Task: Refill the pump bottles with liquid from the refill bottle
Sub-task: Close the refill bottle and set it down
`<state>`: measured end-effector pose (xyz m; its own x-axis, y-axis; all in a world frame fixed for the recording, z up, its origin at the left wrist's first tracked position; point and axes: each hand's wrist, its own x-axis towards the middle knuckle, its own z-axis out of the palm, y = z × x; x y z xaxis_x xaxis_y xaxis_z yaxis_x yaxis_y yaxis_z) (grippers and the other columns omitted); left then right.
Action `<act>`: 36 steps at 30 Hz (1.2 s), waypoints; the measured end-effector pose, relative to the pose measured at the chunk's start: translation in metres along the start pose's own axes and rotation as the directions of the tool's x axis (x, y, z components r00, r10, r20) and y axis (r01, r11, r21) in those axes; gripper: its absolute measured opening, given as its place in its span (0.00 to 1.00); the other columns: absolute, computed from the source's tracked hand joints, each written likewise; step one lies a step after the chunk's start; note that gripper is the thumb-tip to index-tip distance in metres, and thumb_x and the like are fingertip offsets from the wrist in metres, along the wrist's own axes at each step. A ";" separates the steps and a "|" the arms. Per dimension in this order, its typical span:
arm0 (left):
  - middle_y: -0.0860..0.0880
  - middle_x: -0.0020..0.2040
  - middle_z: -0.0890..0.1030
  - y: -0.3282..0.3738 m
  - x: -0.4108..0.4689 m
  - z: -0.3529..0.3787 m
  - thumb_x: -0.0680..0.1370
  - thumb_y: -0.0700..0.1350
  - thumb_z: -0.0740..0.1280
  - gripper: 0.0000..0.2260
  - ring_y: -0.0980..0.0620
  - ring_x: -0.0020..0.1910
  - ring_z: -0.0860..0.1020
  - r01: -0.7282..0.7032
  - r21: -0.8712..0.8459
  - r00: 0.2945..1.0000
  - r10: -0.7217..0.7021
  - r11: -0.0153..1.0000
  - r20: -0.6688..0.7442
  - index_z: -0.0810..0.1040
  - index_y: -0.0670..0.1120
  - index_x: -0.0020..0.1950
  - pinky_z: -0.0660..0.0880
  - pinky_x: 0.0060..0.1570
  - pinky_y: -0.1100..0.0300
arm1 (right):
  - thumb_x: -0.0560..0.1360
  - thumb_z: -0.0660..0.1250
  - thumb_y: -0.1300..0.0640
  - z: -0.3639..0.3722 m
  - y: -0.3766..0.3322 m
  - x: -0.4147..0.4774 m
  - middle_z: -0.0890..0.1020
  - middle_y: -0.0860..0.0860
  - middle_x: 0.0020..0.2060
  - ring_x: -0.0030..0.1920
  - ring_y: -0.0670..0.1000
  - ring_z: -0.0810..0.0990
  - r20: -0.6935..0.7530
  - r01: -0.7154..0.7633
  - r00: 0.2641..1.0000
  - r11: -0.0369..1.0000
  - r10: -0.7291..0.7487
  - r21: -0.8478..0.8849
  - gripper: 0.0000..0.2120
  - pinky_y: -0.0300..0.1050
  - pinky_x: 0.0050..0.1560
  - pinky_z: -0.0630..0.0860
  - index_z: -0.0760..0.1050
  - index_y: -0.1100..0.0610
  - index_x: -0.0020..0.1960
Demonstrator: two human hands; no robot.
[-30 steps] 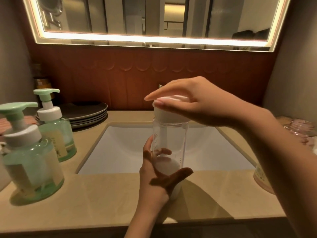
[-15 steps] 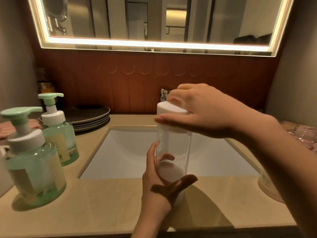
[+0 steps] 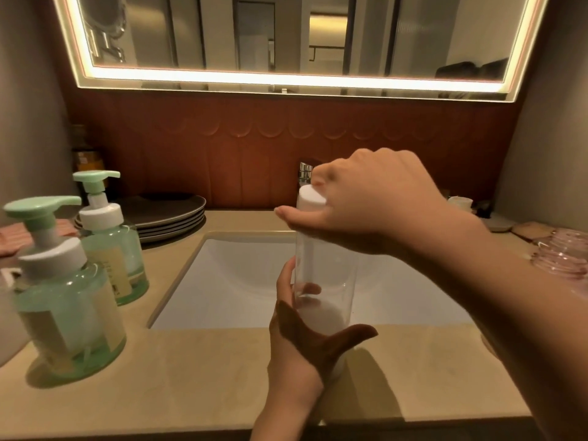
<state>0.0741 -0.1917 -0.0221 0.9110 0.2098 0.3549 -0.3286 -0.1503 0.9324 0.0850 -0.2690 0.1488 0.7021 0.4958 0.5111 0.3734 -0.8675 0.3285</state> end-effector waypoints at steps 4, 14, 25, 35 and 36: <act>0.66 0.53 0.70 0.000 0.000 -0.001 0.49 0.66 0.72 0.50 0.61 0.55 0.71 -0.015 0.023 1.000 0.015 1.000 -0.004 0.50 0.66 0.65 0.64 0.47 0.73 | 0.71 0.48 0.26 0.000 -0.001 0.003 0.71 0.47 0.28 0.29 0.47 0.69 -0.031 -0.016 0.999 1.000 0.016 -0.020 0.30 0.39 0.29 0.61 0.63 0.52 0.32; 0.63 0.52 0.71 0.002 0.000 0.002 0.52 0.64 0.72 0.45 0.60 0.52 0.71 -0.062 0.035 0.998 0.062 0.997 0.012 0.56 0.63 0.66 0.65 0.45 0.70 | 0.71 0.62 0.34 -0.006 0.025 -0.015 0.77 0.49 0.54 0.46 0.45 0.75 0.308 -0.028 0.941 0.879 -0.137 0.476 0.31 0.32 0.41 0.72 0.68 0.52 0.66; 0.63 0.75 0.53 0.015 0.002 0.085 0.64 0.79 0.43 0.29 0.57 0.70 0.59 -0.066 -0.067 0.998 0.065 0.996 -0.020 0.49 0.76 0.65 0.62 0.64 0.52 | 0.67 0.68 0.40 0.000 0.126 -0.050 0.75 0.42 0.51 0.49 0.42 0.74 0.183 -0.195 0.978 0.748 0.100 0.634 0.29 0.32 0.44 0.71 0.72 0.51 0.64; 0.63 0.51 0.78 0.031 0.015 0.179 0.81 0.53 0.48 0.14 0.60 0.53 0.76 0.049 -0.262 0.993 -0.074 0.964 -0.087 0.73 0.62 0.52 0.73 0.56 0.58 | 0.71 0.68 0.41 0.043 0.257 -0.041 0.78 0.49 0.54 0.50 0.47 0.74 0.079 -0.464 0.872 0.764 0.483 0.449 0.25 0.33 0.39 0.70 0.75 0.55 0.62; 0.63 0.49 0.78 0.030 0.015 0.181 0.81 0.52 0.49 0.14 0.61 0.51 0.77 0.043 -0.243 0.991 -0.071 0.969 -0.109 0.73 0.62 0.49 0.74 0.54 0.57 | 0.72 0.68 0.42 0.052 0.266 -0.042 0.78 0.50 0.55 0.51 0.48 0.74 0.103 -0.494 0.857 0.751 0.505 0.438 0.25 0.34 0.40 0.71 0.75 0.56 0.63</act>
<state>0.1233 -0.3677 -0.0012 0.8995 0.3241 0.2931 -0.3403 0.0985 0.9351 0.1865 -0.5222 0.1736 0.8526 -0.0168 0.5222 0.1987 -0.9139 -0.3539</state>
